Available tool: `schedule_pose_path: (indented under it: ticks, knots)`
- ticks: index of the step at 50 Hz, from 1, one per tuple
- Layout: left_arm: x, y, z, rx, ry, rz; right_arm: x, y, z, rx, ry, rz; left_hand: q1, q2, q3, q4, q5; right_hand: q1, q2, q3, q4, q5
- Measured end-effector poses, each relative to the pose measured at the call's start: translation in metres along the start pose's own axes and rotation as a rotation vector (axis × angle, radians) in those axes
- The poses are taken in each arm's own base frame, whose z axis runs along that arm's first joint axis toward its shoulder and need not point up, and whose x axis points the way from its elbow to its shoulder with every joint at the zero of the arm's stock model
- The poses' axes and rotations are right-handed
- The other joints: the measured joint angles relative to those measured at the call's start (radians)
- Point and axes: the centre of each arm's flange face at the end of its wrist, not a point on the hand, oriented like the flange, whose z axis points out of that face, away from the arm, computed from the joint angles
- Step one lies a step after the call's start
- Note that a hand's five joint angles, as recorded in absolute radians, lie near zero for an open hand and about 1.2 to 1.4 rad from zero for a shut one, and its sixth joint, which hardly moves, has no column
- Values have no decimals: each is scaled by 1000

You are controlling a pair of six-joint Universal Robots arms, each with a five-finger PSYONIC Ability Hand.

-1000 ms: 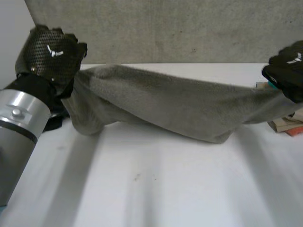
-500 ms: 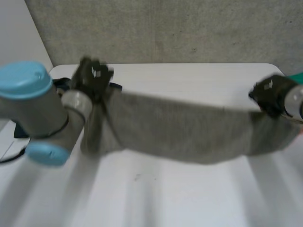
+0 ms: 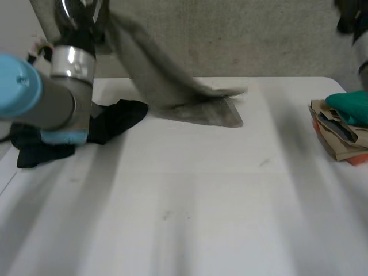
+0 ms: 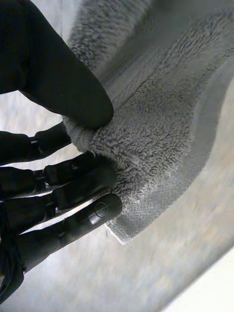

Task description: Fold the laundry.

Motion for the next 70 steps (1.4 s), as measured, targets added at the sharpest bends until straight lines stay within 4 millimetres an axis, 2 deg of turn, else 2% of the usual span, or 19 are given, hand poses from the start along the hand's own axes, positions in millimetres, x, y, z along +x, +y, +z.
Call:
schedule_pose_path:
  ticks: [4,5,8,10,12,15,22,29,35,38,44,49,52,56,58,62,65,69,70]
  knots:
    - [16,8,-32,-63,95,-15,-32,29,-24,-146,-172,33,0,0,0,0,0,-107,-160,-153,-159,-149]
    - [19,8,-40,-72,120,-19,-40,36,-31,-184,-217,43,0,0,0,0,0,-270,-331,-336,-343,-324]
    - [24,3,-58,-79,180,-27,-57,50,-46,-265,-310,66,0,0,0,0,0,-540,-601,-608,-620,-627]
    - [26,-3,-69,-71,217,-33,-66,56,-54,-305,-360,79,0,0,0,0,0,-765,-827,-835,-847,-853]
    - [26,-10,-77,-57,243,-37,-71,59,-57,-322,-387,86,0,0,0,0,0,-874,-930,-943,-953,-948]
    - [22,-31,-88,-14,275,-48,-76,59,-56,-316,-416,96,0,0,0,0,0,-892,-962,-976,-987,-964]
    - [0,-80,-102,79,267,-65,-97,47,-46,-246,-476,160,0,0,0,0,0,-892,-962,-976,-988,-964]
    - [-28,-133,-115,170,239,-89,-153,30,-59,-230,-608,416,0,0,0,0,0,-892,-962,-976,-988,-964]
    - [-37,-163,-127,214,251,-116,-198,26,-72,-236,-694,587,0,0,0,0,0,-892,-962,-976,-988,-964]
    - [-41,-176,-134,236,260,-131,-226,29,-76,-241,-723,645,0,0,0,0,0,-653,-714,-725,-735,-715]
    - [-47,-187,-140,255,257,-143,-248,39,-80,-259,-743,663,0,0,0,0,0,-9,-56,-75,-82,-67]
    - [-50,-187,-140,255,246,-140,-246,38,-80,-265,-749,661,0,0,0,0,0,11,1,-2,-3,-21]
    - [-51,-185,-138,252,239,-135,-229,33,-75,-256,-726,655,0,0,0,0,0,11,1,-1,-1,-21]
    - [-53,-182,-136,248,230,-127,-193,30,-60,-238,-652,640,0,0,0,0,0,11,1,-1,0,-21]
    - [-54,-179,-133,241,222,-119,-154,29,-48,-219,-568,623,0,0,0,0,0,11,1,-1,0,-21]
    - [-56,-175,-131,232,214,-112,-102,24,-39,-190,-472,591,0,0,0,0,0,11,1,-1,0,-20]
    - [-57,-174,-130,229,211,-113,-81,19,-41,-181,-455,576,0,0,0,0,0,5,-8,-11,-11,-28]
    - [-58,-175,-130,232,210,-117,-75,18,-49,-195,-509,580,0,0,0,0,0,-76,-162,-153,-159,-148]
    - [-58,-177,-130,236,208,-118,-83,21,-55,-214,-567,594,0,0,0,0,0,-415,-498,-499,-492,-490]
